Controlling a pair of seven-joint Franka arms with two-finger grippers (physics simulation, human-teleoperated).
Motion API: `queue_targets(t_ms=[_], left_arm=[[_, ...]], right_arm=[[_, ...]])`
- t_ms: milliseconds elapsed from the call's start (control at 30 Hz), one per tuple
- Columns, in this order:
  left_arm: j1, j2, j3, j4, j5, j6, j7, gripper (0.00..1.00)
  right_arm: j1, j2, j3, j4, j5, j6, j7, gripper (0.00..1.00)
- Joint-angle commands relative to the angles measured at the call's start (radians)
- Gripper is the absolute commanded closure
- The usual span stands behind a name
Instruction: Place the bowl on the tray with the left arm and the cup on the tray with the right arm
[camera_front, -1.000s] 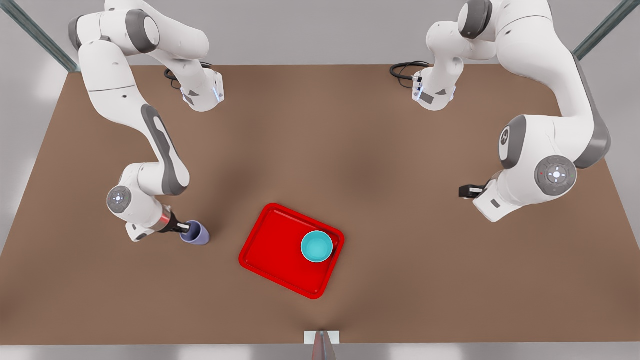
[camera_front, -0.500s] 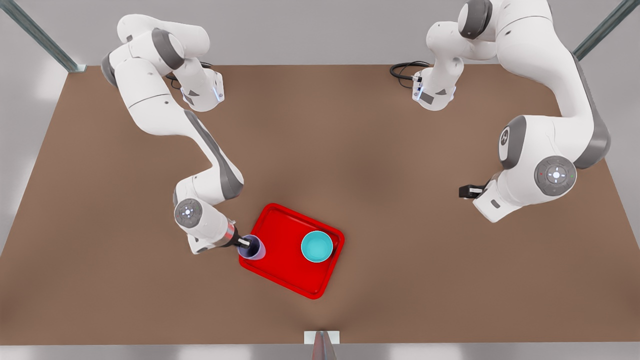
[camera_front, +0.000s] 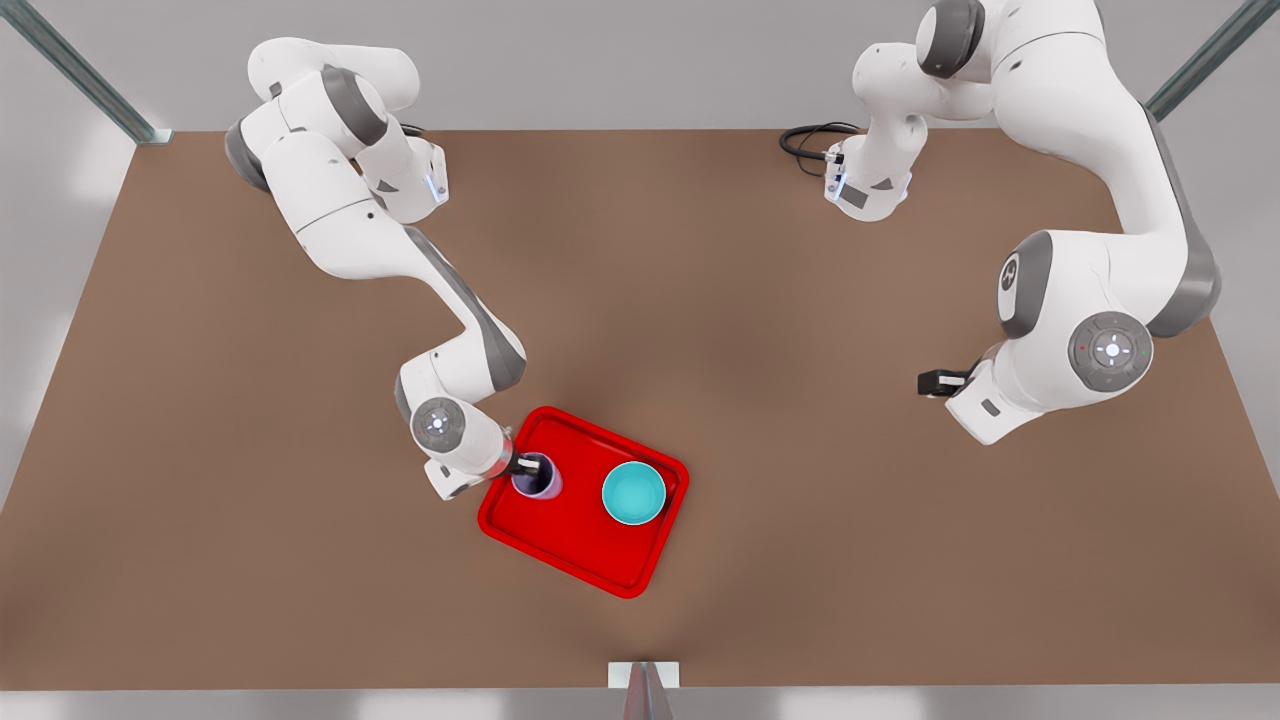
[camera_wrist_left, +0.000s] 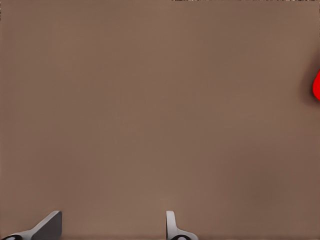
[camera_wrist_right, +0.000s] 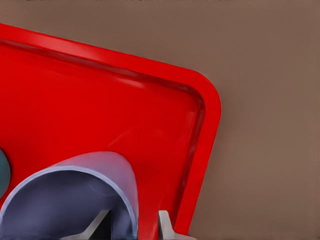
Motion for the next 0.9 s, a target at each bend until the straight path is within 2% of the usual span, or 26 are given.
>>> queue_targets(t_ms=[0,467,533,633,667,700,767,867], left_arm=[[0.0,0.0,0.0,0.0,0.0,0.0,-0.002,0.0],[-0.003,0.003,-0.001,0.0,0.0,0.0,-0.003,0.0],[-0.006,0.0,-0.002,0.002,0.002,0.0,-0.005,0.0],[-0.009,-0.015,-0.032,0.025,-0.01,-0.021,-0.005,0.0],[-0.009,-0.023,-0.034,0.031,-0.01,-0.069,-0.005,0.0],[-0.011,-0.026,-0.034,0.035,-0.01,-0.107,-0.005,0.0],[-0.008,-0.106,-0.046,-0.049,0.0,-0.097,-0.005,0.0],[-0.008,-0.101,-0.046,-0.049,-0.007,-0.098,-0.005,0.0]], right_arm=[[0.0,0.0,0.0,0.0,0.0,0.0,-0.001,0.0],[-0.002,-0.017,0.003,0.002,0.005,-0.01,-0.009,0.0],[-0.018,-0.055,-0.006,0.003,0.012,-0.015,-0.016,0.0],[-0.072,-0.262,-0.107,0.003,0.035,-0.26,-0.179,0.0],[-0.074,-0.33,-0.215,0.006,0.163,-0.433,-0.263,0.0],[-0.098,-0.373,-0.264,0.048,0.17,-0.59,-0.332,0.0],[-0.204,-0.499,-0.285,0.026,0.169,-0.731,-0.464,0.0],[-0.224,-0.473,-0.302,0.054,0.169,-0.745,-0.575,0.0]])
